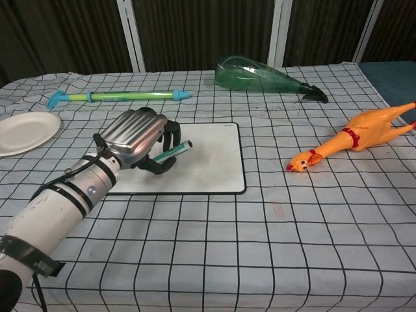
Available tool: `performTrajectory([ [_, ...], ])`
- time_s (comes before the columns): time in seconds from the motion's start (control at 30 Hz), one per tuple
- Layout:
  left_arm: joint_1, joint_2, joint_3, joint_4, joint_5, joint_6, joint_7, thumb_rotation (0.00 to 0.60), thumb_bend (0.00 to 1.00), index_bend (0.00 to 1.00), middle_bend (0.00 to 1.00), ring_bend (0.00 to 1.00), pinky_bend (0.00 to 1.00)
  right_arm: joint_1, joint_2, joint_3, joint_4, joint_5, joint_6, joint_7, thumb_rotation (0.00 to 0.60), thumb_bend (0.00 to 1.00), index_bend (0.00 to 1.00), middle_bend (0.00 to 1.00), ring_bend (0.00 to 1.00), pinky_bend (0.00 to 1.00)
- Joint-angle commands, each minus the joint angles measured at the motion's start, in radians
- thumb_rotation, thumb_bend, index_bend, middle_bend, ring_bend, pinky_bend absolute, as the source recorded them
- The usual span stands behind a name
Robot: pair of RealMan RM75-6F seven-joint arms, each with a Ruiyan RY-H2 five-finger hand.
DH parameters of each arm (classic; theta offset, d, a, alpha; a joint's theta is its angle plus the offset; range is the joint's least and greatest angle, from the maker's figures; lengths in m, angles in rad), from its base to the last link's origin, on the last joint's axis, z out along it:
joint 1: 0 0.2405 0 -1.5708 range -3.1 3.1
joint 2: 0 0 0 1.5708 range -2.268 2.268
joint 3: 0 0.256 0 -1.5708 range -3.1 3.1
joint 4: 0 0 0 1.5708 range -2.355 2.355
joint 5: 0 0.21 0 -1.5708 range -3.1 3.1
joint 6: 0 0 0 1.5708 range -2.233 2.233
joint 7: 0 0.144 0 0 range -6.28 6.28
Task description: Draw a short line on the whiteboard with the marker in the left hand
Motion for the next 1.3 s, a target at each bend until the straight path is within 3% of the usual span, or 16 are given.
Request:
performTrajectory([
  [0.03, 0.001, 0.000, 0.001, 0.004, 0.001, -0.001, -0.003, 0.600, 0.54, 0.74, 0.74, 0.41, 0.18, 0.000, -0.001, 0.000, 0.000, 0.000, 0.000, -0.002, 0.600, 0.33, 0.00, 0.00, 0.00, 0.02],
  [1.3, 0.035, 0.036, 0.001, 0.054, -0.017, -0.007, -0.048, 0.600, 0.54, 0.74, 0.74, 0.42, 0.16, -0.003, -0.001, 0.000, -0.002, 0.002, 0.004, -0.005, 0.600, 0.33, 0.00, 0.00, 0.00, 0.02],
])
